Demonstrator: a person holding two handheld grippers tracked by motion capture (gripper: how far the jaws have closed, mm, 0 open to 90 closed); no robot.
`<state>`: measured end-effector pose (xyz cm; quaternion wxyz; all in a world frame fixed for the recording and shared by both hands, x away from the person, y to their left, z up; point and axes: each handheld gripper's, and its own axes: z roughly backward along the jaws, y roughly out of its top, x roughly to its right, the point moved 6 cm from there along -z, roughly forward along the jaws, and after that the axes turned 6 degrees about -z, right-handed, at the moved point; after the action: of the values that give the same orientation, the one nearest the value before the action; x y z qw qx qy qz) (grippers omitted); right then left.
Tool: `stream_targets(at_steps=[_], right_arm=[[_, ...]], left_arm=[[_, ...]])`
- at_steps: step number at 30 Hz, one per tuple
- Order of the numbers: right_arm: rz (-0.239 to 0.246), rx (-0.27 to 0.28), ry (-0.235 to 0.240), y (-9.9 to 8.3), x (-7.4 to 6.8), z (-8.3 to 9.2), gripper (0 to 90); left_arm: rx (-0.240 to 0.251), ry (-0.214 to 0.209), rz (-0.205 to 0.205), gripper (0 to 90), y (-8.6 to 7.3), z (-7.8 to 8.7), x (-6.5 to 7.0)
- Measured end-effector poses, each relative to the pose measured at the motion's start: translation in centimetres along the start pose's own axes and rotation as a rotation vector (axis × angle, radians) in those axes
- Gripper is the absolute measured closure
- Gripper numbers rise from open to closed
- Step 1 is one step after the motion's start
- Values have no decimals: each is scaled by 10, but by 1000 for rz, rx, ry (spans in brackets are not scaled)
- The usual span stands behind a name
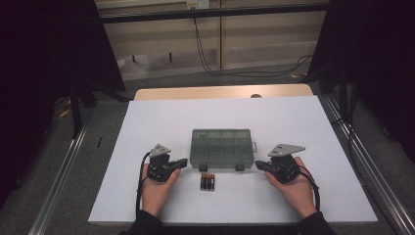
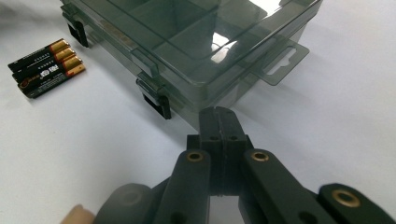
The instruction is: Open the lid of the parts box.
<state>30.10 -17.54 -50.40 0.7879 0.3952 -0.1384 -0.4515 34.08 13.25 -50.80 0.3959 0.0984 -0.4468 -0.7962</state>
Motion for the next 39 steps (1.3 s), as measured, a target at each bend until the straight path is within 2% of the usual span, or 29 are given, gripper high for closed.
stream_targets(at_steps=[5,9,15,20,22,23,30,35,36,39], right_arm=[[11,-10,-12,0,-2,0,900],[18,-8,-1,0,-3,-2,900],[13,18,26,4,-5,0,900],[10,27,24,6,-5,2,900],[10,42,27,8,-5,3,900],[10,42,27,8,-5,3,900],[-5,109,30,19,-4,8,900],[-8,131,21,25,-4,10,900],[-10,136,21,27,-6,10,900],[-5,144,16,31,-6,8,900]], left_arm=[[-10,-4,-13,900,-1,-1,1],[-8,-10,-9,900,0,-2,2],[-6,-14,-12,900,0,-3,3],[4,-13,-8,900,1,-2,4],[3,-14,-18,900,1,-1,4],[12,-15,-9,900,2,-1,4],[37,-36,-21,900,7,2,8],[63,-39,-15,900,14,4,8],[60,-40,-27,900,15,5,7],[87,-44,-13,900,23,6,8]])
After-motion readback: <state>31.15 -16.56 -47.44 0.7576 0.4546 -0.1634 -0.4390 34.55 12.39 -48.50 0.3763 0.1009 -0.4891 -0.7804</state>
